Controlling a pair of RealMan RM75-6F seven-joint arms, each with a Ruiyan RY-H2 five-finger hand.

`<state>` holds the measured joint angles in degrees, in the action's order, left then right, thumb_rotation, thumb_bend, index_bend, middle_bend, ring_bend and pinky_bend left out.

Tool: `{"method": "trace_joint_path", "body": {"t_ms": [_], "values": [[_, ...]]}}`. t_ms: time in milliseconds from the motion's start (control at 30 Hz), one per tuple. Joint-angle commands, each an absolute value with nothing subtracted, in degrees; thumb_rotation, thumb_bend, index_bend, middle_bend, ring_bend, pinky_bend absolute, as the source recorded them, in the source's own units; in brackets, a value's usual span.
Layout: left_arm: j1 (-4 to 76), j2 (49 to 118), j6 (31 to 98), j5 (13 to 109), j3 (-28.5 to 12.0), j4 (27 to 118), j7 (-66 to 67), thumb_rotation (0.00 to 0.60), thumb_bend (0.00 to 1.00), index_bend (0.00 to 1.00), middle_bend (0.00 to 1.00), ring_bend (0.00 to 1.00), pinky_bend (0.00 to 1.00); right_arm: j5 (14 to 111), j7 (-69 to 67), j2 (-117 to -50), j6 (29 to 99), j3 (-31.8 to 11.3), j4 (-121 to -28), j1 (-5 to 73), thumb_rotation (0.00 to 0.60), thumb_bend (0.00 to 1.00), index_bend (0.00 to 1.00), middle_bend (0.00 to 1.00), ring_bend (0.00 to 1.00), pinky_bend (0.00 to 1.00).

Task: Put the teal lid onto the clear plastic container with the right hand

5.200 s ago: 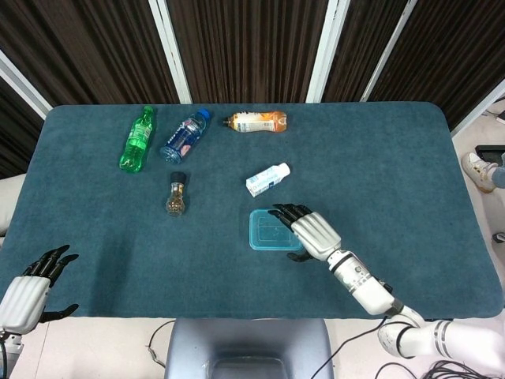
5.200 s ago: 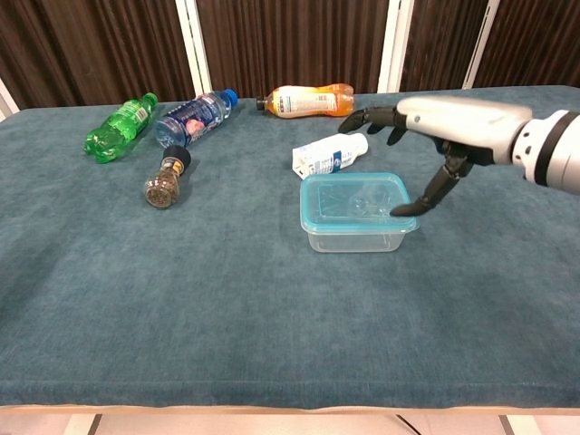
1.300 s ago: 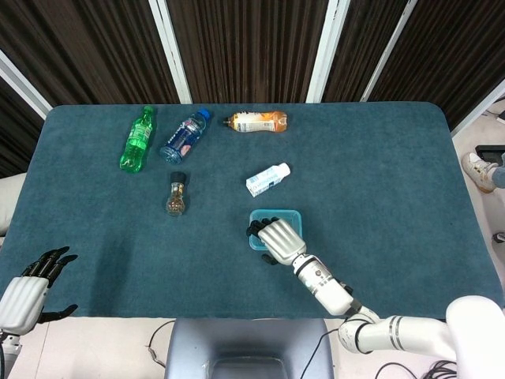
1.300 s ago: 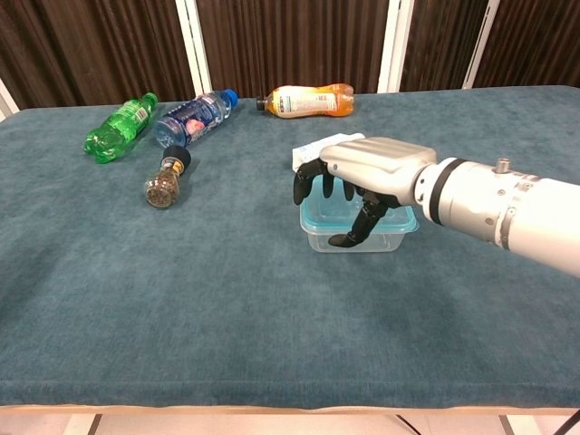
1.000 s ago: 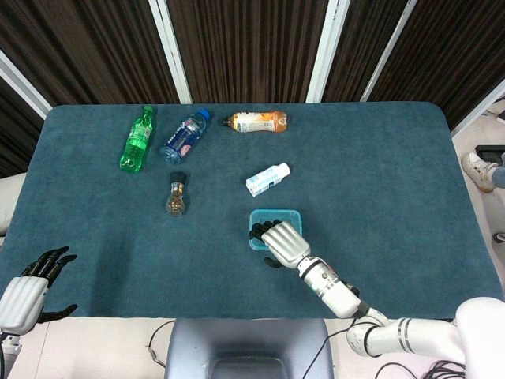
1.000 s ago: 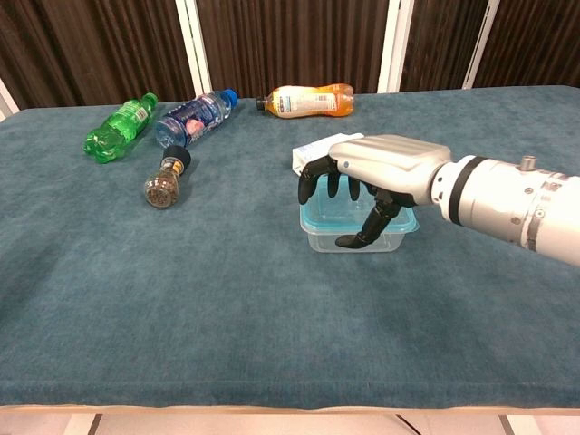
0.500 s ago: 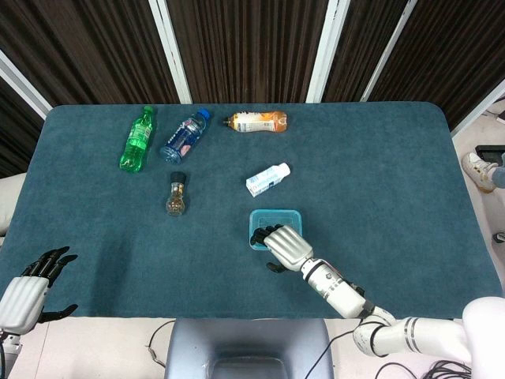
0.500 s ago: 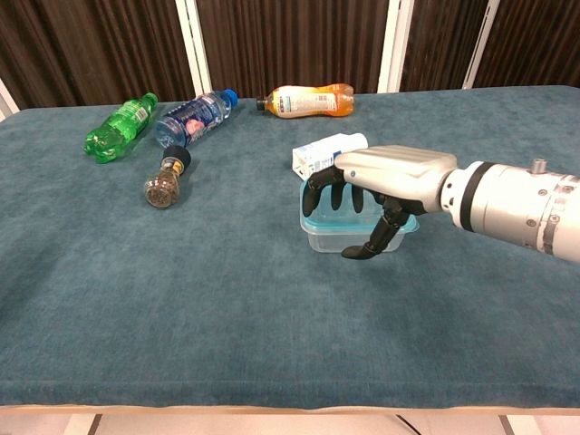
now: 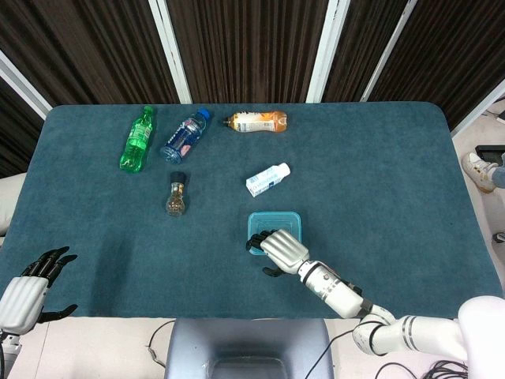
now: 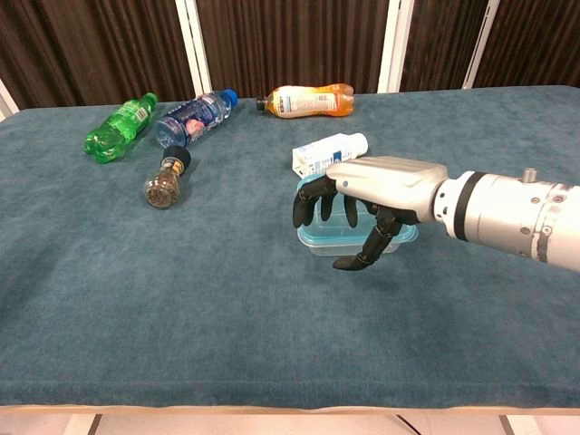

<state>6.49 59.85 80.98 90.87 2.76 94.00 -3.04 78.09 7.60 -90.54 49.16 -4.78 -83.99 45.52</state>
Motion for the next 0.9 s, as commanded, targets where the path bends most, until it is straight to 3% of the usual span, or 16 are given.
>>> {"method": "trace_joint_path", "body": {"t_ms": [33, 900], "values": [[6.5, 59.8, 81.0, 90.9, 2.8, 94.0, -3.1, 0.6, 0.44, 0.2, 0.09, 0.1, 0.25, 78.4, 7.4, -90.7, 49.2, -4.6, -83.6, 45.5, 0.6, 0.4, 0.45, 0.39, 0.36, 0.51], [6.4, 59.8, 81.2, 90.9, 2.8, 94.0, -3.2, 0.6, 0.44, 0.2, 0.1, 0.1, 0.25, 79.1, 5.7, -91.3, 48.9, -4.2, -81.1, 44.9, 0.6, 0.4, 0.45, 0.39, 0.36, 0.51]]}}
